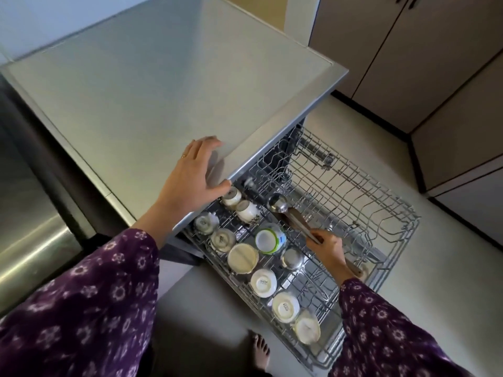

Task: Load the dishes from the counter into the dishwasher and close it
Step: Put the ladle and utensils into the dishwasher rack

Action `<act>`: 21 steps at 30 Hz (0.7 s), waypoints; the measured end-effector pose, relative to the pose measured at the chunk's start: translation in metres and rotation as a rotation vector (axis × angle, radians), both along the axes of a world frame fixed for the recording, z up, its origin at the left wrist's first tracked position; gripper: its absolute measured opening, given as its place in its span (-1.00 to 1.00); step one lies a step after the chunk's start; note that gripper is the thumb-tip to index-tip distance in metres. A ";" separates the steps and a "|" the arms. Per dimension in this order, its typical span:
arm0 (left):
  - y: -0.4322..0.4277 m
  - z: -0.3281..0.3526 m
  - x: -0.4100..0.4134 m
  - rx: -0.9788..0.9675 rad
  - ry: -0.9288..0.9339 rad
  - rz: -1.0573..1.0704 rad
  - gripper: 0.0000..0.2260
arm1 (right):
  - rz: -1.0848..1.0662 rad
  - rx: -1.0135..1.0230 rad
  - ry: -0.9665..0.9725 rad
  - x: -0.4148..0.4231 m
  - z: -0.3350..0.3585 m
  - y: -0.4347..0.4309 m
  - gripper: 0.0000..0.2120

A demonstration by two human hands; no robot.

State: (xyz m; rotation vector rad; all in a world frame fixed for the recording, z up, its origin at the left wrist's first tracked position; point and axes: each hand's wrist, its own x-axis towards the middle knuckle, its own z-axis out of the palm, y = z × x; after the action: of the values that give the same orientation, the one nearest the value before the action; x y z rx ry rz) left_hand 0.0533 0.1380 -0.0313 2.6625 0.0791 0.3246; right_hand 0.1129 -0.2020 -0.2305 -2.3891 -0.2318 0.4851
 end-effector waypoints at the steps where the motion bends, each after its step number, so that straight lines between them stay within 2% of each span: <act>1: 0.000 -0.001 0.000 -0.001 0.003 0.000 -0.36 | 0.006 -0.004 0.012 0.004 -0.005 0.004 -0.73; 16: 0.002 -0.005 0.003 0.000 -0.012 0.012 -0.37 | 0.131 -0.050 -0.065 0.023 -0.039 0.037 -0.67; 21: 0.001 -0.005 0.002 -0.006 0.000 0.012 -0.38 | 0.169 -0.089 -0.011 0.026 -0.041 0.034 -0.65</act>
State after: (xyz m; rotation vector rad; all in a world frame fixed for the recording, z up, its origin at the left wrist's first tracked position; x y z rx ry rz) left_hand 0.0551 0.1392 -0.0360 2.6572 0.0962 0.3283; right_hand 0.1385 -0.1679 -0.2713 -2.4710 -0.4280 0.5709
